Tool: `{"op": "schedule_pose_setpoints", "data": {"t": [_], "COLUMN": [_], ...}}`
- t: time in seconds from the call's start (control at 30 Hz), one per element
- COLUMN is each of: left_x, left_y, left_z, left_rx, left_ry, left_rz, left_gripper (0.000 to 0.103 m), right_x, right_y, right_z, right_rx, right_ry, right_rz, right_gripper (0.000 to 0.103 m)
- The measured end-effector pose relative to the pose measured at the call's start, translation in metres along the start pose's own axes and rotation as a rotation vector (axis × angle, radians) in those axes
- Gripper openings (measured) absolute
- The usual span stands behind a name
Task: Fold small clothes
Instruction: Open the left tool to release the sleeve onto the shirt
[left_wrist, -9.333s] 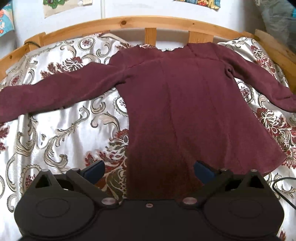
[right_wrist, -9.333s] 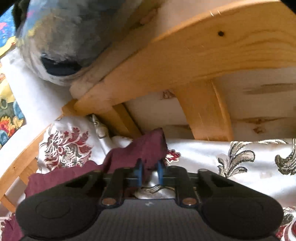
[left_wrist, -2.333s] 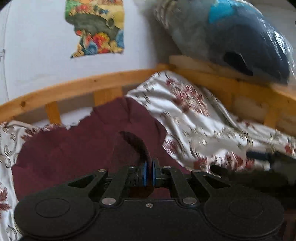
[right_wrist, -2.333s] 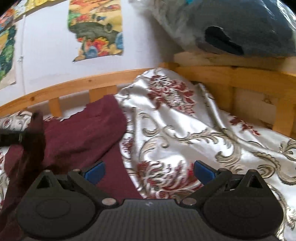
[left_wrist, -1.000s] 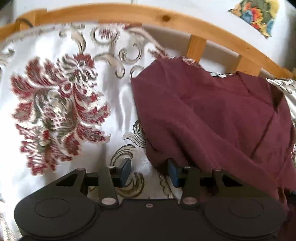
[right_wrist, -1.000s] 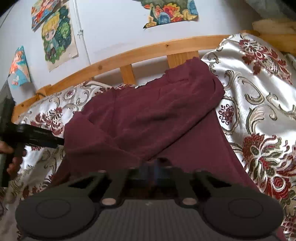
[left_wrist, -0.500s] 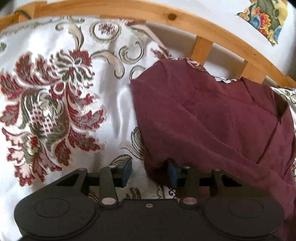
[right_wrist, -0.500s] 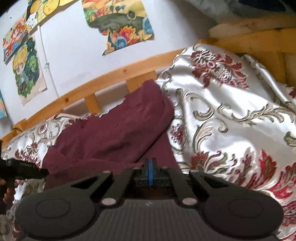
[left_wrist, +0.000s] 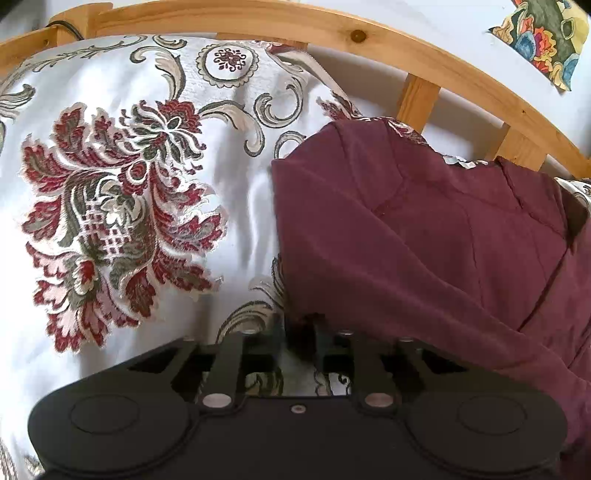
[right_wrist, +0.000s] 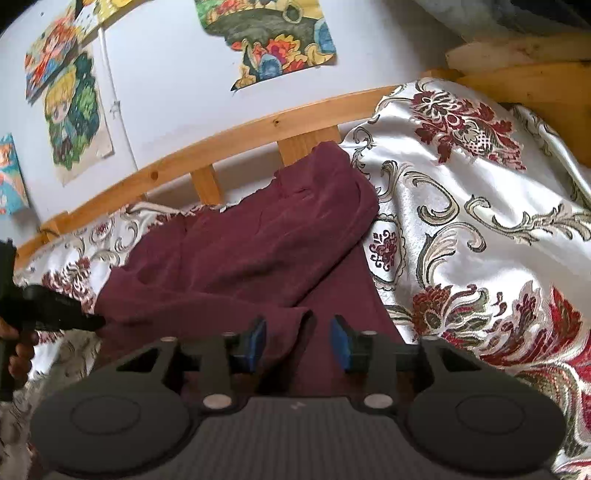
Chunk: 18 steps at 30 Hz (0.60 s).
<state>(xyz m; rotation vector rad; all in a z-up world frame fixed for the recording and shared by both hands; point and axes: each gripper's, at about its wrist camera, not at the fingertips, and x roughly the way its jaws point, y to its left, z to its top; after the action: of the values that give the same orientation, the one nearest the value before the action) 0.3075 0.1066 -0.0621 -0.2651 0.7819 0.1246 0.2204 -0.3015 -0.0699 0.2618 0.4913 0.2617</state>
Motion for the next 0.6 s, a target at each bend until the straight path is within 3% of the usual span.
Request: {"op": "schedule_pose_setpoints", "data": {"t": [0.07,0.2,0.23,0.4,0.6], "left_x": [-0.005,-0.031,-0.040,-0.082,-0.124], "left_y": [-0.001,-0.001,-0.003,-0.013,-0.026], "left_z": [-0.002,-0.016,-0.021,-0.049,-0.096], "left_rx": [-0.002,0.014,0.023,0.129,0.276], "left_ry": [0.003,-0.030,-0.052,-0.062,-0.068], "left_rz": [0.008,0.053,0.065,0.051,0.017], "left_gripper": [0.038,0.082,0.086,0.097,0.101], "right_x": [-0.001,-0.005,-0.006,-0.013,-0.023], "right_y": [0.002,0.009,0.011,0.019,0.019], "right_z": [0.000,0.001,0.001,0.004,0.006], "right_rx": [-0.015,-0.066,-0.081,-0.139,-0.173], "right_ry": [-0.001,-0.002,-0.001,0.001,0.038], "right_rz": [-0.003,-0.014,-0.015,-0.025,-0.064], "right_gripper": [0.061,0.079,0.085,0.103,0.103]}}
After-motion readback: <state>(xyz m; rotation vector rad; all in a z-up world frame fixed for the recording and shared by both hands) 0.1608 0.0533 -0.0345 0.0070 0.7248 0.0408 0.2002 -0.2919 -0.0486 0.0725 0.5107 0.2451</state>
